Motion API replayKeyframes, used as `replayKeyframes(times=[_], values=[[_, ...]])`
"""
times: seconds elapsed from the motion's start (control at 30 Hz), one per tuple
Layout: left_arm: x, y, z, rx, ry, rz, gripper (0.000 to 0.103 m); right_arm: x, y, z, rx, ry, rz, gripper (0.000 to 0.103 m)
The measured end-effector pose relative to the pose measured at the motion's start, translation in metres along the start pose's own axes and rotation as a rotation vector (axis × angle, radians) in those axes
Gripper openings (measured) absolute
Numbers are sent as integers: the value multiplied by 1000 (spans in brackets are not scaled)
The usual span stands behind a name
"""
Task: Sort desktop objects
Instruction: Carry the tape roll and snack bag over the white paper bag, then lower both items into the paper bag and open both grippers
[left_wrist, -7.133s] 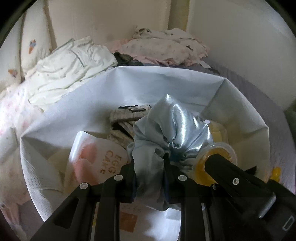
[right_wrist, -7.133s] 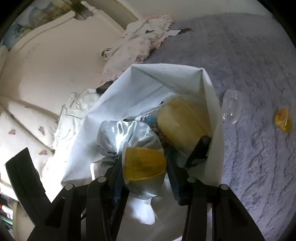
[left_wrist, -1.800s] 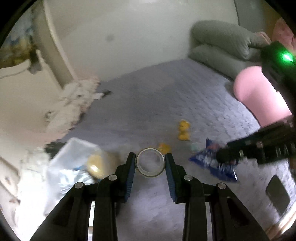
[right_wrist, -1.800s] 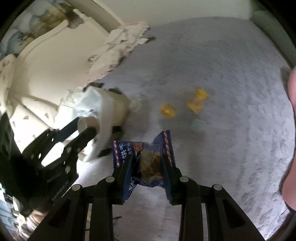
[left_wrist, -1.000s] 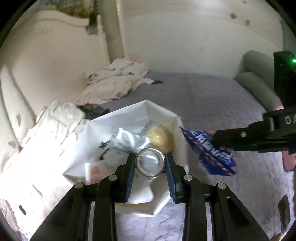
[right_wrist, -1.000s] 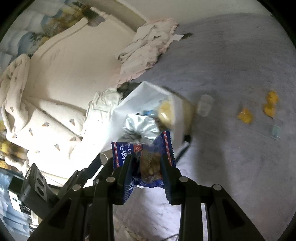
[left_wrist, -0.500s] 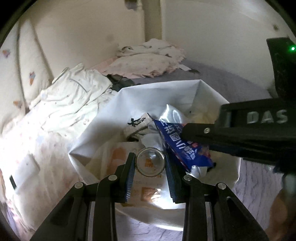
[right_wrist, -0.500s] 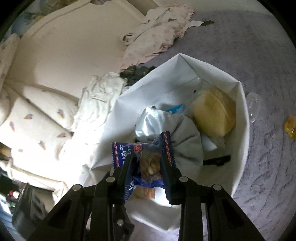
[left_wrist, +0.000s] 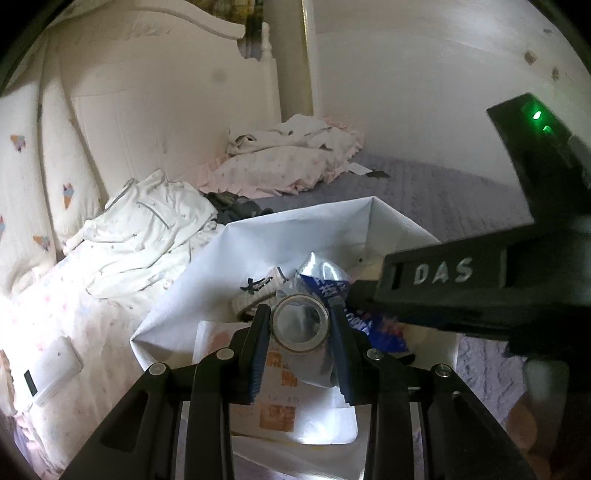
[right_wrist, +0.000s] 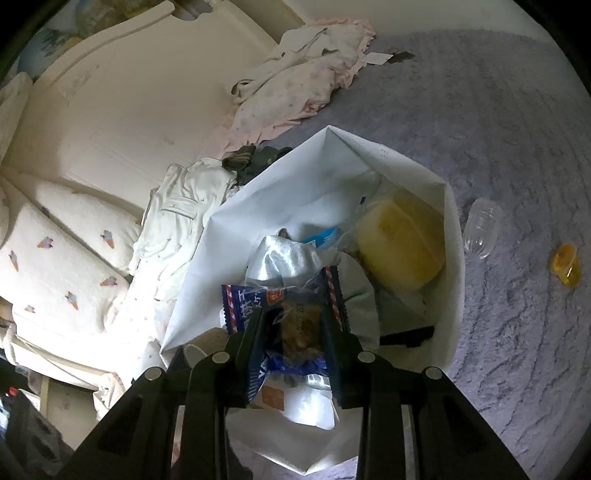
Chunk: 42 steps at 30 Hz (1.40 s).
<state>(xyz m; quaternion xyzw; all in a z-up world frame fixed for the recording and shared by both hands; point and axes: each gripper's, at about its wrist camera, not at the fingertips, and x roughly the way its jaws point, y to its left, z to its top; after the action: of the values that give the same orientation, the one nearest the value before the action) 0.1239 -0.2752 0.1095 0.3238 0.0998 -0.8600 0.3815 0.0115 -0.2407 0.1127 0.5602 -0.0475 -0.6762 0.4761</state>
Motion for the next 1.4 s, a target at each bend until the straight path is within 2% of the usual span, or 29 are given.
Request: replayKeyframes(times=[0.23,0.63,0.7,0.77,0.8,0.83,0.87,0.9,1.03,1.13,1.27,1.4], values=[[15,6,5,-21,39,2,33,10,0,3,1,13,8,29],[33,-3,3,7,90,71,33,21,-4,11,4,-1,1,29],[33,-2,3,-5,95,71,38,21,-4,11,5,-6,6,30],[33,0,4,-9,101,75,61,19,-6,11,9,-21,6,33],[31,0,4,-9,92,73,67,18,-7,11,13,-30,2,36],[29,0,5,-9,79,68,71,16,-8,11,22,-37,6,44],[26,1,6,-10,66,64,72,14,-10,11,34,-50,21,50],[23,0,7,-11,54,64,72,12,-11,11,40,-59,33,51],[10,0,13,-2,-18,61,79,5,-9,12,27,-82,17,52],[3,2,18,-7,-49,45,79,0,-6,12,14,-93,5,52],[-6,5,22,-20,-84,9,79,-15,2,7,-23,-151,-59,52],[-16,1,25,-4,-121,-25,80,-34,3,3,-33,-182,-62,52]])
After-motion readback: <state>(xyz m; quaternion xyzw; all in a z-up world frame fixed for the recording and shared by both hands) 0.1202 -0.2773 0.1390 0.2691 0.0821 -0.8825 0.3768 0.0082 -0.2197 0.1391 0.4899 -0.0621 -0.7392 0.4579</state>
